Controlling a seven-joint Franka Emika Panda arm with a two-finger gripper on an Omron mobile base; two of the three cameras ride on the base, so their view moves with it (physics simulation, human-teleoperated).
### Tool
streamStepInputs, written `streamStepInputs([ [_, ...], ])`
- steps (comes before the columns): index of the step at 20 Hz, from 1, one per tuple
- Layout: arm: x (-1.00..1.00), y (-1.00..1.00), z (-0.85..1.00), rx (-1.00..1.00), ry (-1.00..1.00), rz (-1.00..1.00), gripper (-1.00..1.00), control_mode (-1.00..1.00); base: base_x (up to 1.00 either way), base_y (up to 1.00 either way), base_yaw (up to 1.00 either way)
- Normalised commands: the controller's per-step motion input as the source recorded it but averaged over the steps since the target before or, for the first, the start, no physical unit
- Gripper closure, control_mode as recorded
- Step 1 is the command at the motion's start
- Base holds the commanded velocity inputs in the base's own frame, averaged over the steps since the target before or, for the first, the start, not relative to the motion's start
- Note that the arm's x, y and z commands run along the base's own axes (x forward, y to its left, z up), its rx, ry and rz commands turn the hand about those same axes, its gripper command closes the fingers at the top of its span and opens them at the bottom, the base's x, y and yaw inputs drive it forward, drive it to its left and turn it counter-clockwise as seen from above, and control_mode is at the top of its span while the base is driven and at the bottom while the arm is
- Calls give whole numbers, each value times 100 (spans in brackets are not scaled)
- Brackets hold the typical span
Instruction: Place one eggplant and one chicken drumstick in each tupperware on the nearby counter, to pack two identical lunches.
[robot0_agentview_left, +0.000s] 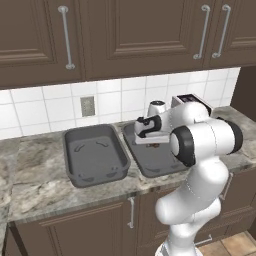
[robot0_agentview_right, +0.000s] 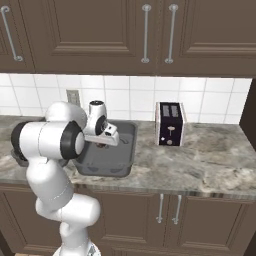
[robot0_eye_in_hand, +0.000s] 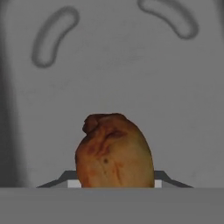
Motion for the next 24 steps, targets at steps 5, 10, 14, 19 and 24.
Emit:
streamStepInputs([
  [5, 0, 8, -28, 0, -13, 0, 100, -100, 0, 0, 0],
  [10, 0, 0, -8, 0, -15, -1, -100, -100, 0, 0, 0],
  [14, 13, 0, -27, 0, -27, 0, -100, -100, 0, 0, 0],
  [19, 47, 0, -32, 0, -26, 0, -100, -100, 0, 0, 0],
  [24, -22, -9, 36, 1, -1, -2, -100, -100, 0, 0, 0],
])
